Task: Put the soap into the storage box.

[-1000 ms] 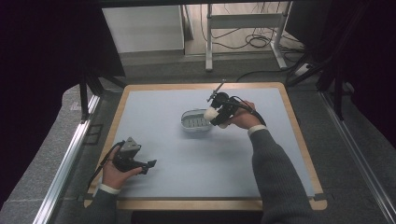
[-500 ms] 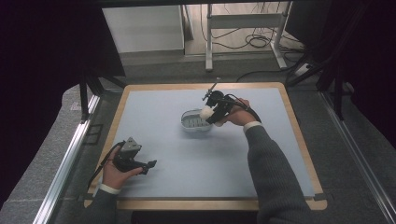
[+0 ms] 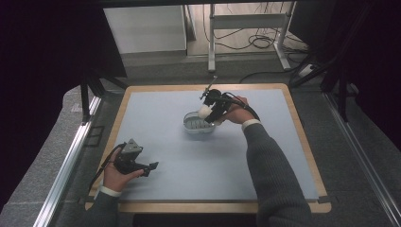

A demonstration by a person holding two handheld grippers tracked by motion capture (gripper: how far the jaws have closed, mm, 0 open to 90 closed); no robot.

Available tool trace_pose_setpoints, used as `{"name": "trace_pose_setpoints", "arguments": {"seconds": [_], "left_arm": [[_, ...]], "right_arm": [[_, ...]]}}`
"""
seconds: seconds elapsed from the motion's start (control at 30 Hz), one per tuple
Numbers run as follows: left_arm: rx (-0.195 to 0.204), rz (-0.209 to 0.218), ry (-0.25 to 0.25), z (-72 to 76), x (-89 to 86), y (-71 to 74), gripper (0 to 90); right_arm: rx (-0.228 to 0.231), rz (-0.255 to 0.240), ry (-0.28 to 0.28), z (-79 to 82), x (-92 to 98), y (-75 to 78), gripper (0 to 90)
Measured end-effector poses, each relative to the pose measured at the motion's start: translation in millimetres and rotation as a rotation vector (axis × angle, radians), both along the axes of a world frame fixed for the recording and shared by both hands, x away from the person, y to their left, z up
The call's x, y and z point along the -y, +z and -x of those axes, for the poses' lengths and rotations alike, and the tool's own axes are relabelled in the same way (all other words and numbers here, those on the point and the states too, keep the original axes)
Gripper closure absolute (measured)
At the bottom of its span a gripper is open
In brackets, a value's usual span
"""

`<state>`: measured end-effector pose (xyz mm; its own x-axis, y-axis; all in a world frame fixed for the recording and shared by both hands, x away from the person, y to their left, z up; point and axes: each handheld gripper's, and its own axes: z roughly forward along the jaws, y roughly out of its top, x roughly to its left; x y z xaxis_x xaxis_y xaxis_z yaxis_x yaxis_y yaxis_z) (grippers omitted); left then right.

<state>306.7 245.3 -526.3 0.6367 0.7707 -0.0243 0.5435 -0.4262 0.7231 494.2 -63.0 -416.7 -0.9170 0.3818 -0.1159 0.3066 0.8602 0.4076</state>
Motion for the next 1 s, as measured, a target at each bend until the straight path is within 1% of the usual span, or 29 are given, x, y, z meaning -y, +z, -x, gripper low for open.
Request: {"name": "trace_pose_setpoints", "arguments": {"seconds": [0.03, 0.17, 0.2, 0.27, 0.3, 0.4, 0.5, 0.57, 0.63, 0.77, 0.8, 0.83, 1.0], "left_arm": [[-0.001, 0.0, -0.001, 0.0, 0.1, -0.1, 9.0], [-0.001, 0.0, -0.001, 0.0, 0.0, 0.0, 9.0], [-0.002, 0.001, -0.001, 0.1, 0.1, 0.0, 9.0], [-0.001, 0.0, 0.0, 0.2, -0.1, 0.2, 9.0], [-0.001, 0.0, -0.001, 0.1, -0.2, 0.3, 9.0], [-0.002, 0.0, -0.003, -0.2, 0.2, -0.1, 9.0], [-0.002, -0.001, -0.003, -0.3, 0.2, -0.3, 9.0], [-0.002, 0.0, -0.002, -0.3, 0.0, -0.1, 9.0], [-0.002, 0.0, -0.002, -0.2, -0.1, 0.0, 9.0], [-0.003, -0.004, -0.005, -0.7, 0.3, -0.6, 9.0], [-0.003, -0.008, -0.007, -0.8, 0.2, -0.6, 9.0], [-0.003, -0.007, -0.007, -0.7, 0.2, -0.5, 9.0], [-0.002, 0.001, -0.003, -0.5, 0.3, -0.4, 9.0]], "right_arm": [[0.007, 0.008, 0.015, -1.5, -4.4, -1.2, 49.6], [0.003, 0.011, 0.025, -3.2, -9.1, -3.9, 49.6], [0.001, 0.022, 0.034, -4.4, -11.4, -6.2, 49.6], [0.001, 0.026, 0.038, -5.1, -13.0, -7.6, 49.6], [-0.004, 0.036, 0.039, -5.9, -14.8, -8.4, 49.6], [-0.004, 0.034, 0.064, -8.7, -18.8, -11.0, 49.6], [-0.006, 0.022, 0.075, -12.3, -22.4, -14.1, 49.6], [-0.004, 0.025, 0.086, -14.2, -24.5, -17.0, 49.6], [-0.012, 0.027, 0.094, -15.2, -26.4, -19.8, 49.5], [0.001, 0.054, 0.12, -16.4, -30.2, -25.2, 49.5], [-0.002, 0.056, 0.116, -15.5, -31.5, -26.5, 49.5], [0.005, 0.066, 0.129, -15.9, -32.0, -27.5, 49.5], [0.012, 0.1, 0.15, -13.7, -36.7, -32.7, 49.3]]}}
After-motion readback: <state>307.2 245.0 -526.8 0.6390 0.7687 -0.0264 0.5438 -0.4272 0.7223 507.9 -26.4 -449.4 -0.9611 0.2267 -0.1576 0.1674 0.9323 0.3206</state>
